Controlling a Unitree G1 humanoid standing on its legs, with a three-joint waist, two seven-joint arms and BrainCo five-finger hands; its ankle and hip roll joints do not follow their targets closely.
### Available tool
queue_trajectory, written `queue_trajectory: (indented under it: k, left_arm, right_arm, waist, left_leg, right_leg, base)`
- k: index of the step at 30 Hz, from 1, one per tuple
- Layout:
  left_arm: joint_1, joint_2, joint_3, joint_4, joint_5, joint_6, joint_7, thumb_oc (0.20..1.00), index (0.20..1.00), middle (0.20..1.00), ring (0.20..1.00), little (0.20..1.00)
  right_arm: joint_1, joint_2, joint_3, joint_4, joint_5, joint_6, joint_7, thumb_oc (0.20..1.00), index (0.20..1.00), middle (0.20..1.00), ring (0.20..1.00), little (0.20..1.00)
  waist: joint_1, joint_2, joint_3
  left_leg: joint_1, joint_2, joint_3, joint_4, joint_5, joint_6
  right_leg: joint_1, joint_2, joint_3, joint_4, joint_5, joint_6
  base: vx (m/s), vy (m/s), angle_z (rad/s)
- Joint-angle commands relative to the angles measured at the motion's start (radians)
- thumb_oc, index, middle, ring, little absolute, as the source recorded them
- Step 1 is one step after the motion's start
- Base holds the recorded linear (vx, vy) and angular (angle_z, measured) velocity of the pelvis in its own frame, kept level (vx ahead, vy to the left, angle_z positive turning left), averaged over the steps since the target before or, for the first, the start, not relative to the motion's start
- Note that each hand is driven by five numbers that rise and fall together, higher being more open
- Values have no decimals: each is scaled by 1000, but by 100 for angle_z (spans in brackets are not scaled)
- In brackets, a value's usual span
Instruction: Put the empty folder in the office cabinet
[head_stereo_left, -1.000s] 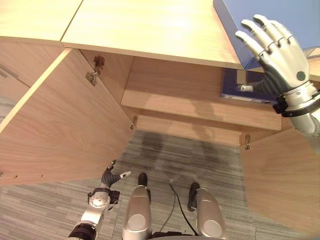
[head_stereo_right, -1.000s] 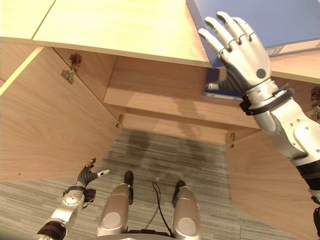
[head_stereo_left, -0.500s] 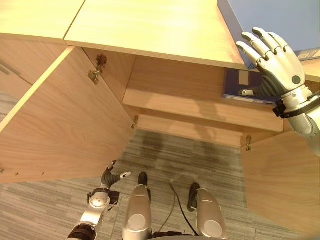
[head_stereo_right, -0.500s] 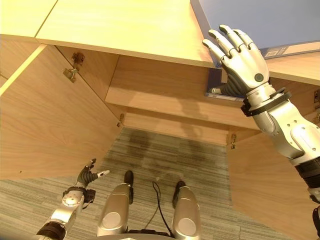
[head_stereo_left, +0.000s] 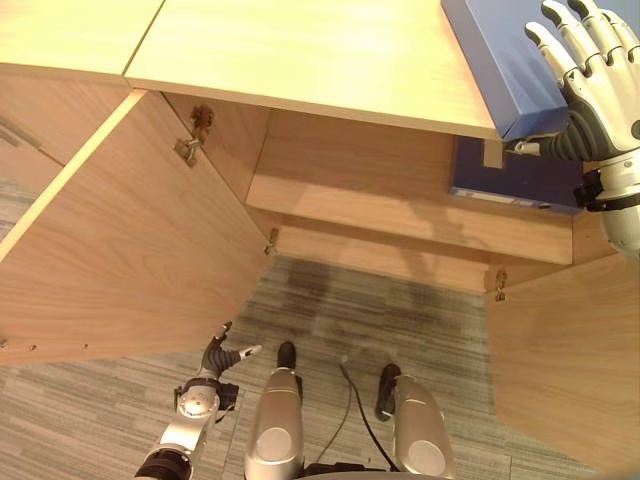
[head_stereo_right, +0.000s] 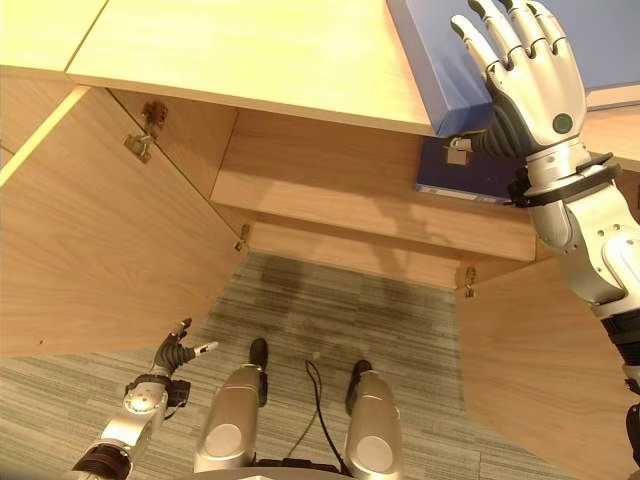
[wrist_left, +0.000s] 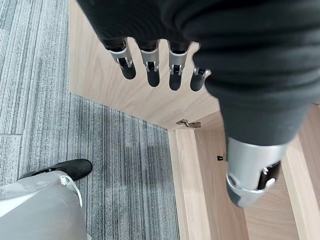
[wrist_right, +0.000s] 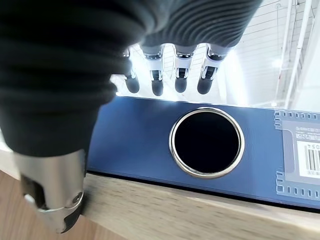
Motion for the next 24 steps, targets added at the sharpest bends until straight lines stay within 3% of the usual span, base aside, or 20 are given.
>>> queue_trajectory:
  k: [1, 24]
  left_arm:
    - [31, 40, -40, -30, -3, -27, 10, 1000, 1000, 1000, 1000, 1000]
    - [26, 30, -33, -24, -10, -19, 20, 1000, 1000, 1000, 1000, 1000]
  right_arm:
    - [-34, -4, -141, -18, 7, 59, -80, 1000, 1000, 1000, 1000, 1000]
    - [5, 125, -97, 53, 66, 45, -20, 1000, 1000, 1000, 1000, 1000]
  waist:
    - [24, -24, -52]
    - [41, -9, -32]
  left_leg:
    - [25, 38, -14, 67, -100, -3]
    - [10, 29, -22, 105, -117, 5]
  right_leg:
    - [67, -1, 35, -14, 6, 64]
    - [60, -2, 30, 22, -15, 55]
  base:
    - [0, 0, 0]
    - [0, 0, 0]
